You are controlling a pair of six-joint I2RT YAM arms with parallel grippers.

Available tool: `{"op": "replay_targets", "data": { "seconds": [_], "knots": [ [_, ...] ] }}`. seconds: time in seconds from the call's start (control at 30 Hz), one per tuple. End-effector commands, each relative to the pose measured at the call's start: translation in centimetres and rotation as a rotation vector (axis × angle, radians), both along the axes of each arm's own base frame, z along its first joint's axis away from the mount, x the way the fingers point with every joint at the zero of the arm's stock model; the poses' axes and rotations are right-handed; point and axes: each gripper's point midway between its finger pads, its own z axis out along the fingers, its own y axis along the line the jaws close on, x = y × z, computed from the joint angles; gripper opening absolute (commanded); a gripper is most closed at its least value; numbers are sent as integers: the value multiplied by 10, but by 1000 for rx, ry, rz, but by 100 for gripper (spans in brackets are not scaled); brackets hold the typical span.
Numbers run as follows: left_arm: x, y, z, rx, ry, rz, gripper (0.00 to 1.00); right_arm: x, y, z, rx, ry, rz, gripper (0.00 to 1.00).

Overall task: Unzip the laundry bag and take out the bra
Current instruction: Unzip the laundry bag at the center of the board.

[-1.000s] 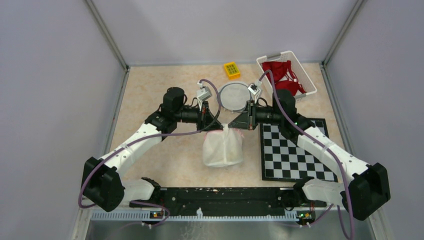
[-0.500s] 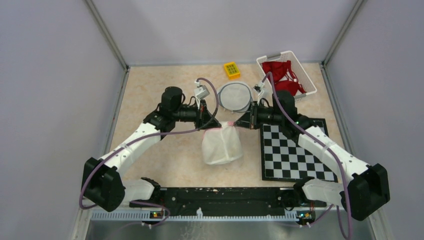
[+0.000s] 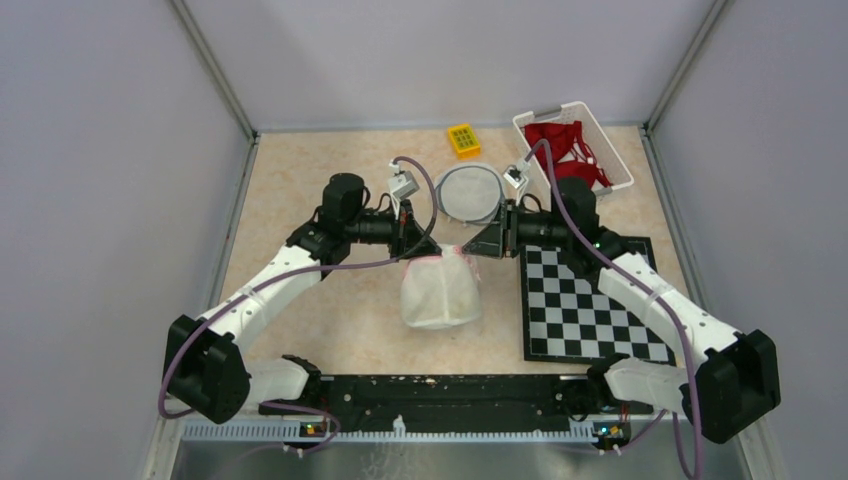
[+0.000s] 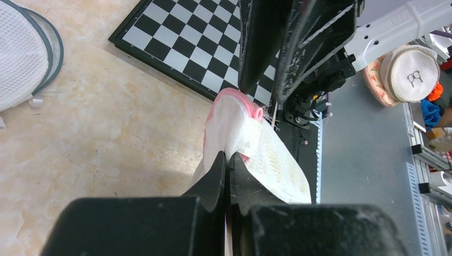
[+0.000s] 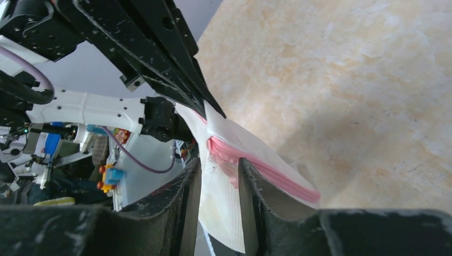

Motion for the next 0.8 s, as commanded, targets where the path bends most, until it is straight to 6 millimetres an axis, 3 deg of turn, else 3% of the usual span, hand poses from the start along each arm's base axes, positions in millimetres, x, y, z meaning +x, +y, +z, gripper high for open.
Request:
{"op": "replay_targets", "data": {
  "seconds": [0.0,0.27,0.77],
  "knots": [
    [-3,-2,11,-28,-35,-44,0,-9,5,38,85,-103,68,32],
    [-4,-4,14,-36,-23,-54,0,-14,16,37,81,-90,86,21],
    [-11,-12,20,-48,-29,-84,0,-10,23,30,80,-65,85,21]
  ]
}}
